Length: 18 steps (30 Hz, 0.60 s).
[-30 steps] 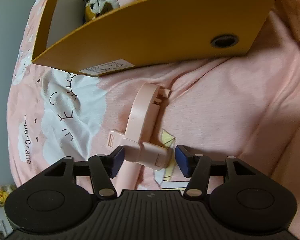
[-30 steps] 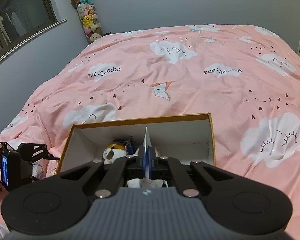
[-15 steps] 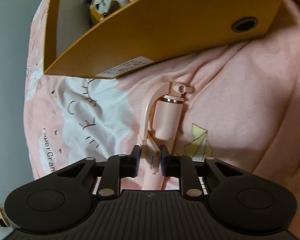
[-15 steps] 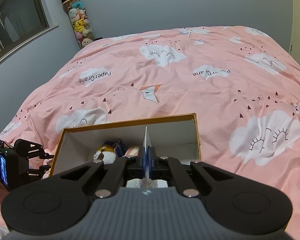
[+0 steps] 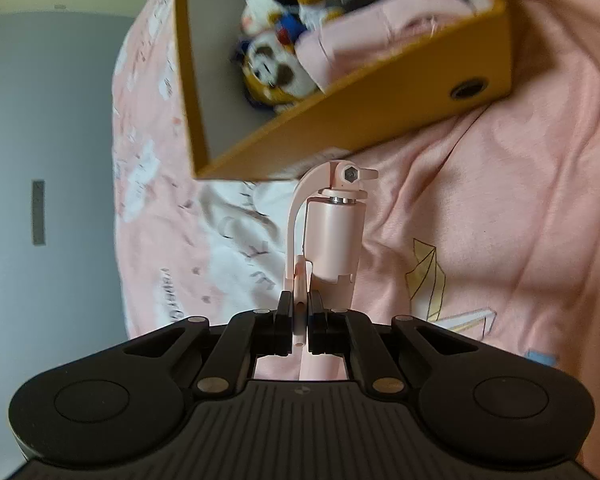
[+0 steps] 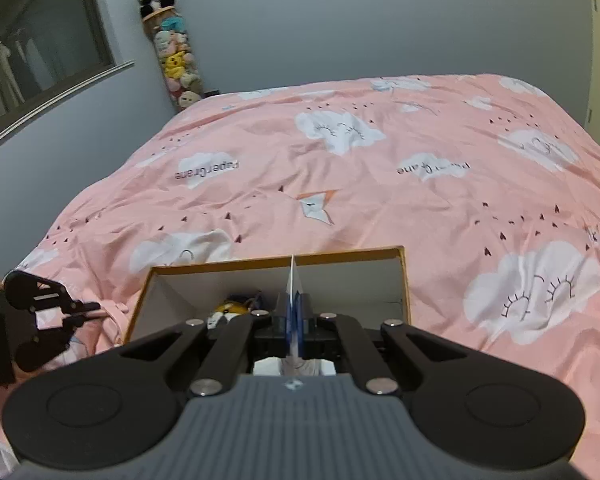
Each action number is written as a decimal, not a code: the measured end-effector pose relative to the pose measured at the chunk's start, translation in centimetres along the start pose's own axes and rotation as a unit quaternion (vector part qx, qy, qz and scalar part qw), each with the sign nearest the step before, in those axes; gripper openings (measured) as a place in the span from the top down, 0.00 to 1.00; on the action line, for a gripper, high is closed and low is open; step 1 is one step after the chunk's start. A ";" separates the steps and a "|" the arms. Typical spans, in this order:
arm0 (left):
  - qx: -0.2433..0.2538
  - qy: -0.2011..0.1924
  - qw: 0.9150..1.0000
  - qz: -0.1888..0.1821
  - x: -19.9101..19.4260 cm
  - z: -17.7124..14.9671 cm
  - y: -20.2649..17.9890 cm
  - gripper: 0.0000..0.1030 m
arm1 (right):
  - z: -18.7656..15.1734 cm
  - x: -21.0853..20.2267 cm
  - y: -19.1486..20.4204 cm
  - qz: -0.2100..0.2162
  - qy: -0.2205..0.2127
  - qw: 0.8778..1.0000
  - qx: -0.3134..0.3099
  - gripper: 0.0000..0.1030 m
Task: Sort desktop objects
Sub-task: 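Carry the selfie stick and Vaseline tube over the orange box with both grippers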
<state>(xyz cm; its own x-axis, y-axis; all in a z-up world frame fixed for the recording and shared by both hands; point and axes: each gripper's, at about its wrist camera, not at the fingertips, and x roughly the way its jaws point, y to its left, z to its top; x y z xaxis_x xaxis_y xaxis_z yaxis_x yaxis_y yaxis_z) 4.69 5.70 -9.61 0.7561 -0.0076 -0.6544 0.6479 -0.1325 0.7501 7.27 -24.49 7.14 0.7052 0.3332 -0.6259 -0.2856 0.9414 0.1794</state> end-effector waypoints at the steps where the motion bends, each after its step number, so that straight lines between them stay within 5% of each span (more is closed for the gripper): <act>1: 0.000 -0.004 1.000 0.003 -1.2 0.1 0.3 0.93 | 0.0 -0.3 0.2 0.002 -0.001 1.000 -0.004 0.98; 9: 0.057 -0.067 0.995 0.055 -8.5 3.4 3.8 0.93 | 0.4 -3.1 0.8 -0.006 0.006 0.999 -0.043 0.98; 18: 0.145 -0.169 0.972 0.077 -10.1 10.5 5.5 0.93 | -0.7 -6.6 -1.1 -0.033 -0.001 0.998 -0.047 0.98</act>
<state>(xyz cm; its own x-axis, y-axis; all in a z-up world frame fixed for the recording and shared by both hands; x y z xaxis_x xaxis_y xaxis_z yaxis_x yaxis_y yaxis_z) -0.36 -5.31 0.09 0.7365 -0.3678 -0.5677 0.4397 -0.3775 0.8150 2.49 -27.77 10.51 0.7257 0.2709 -0.6324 -0.2981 0.9523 0.0657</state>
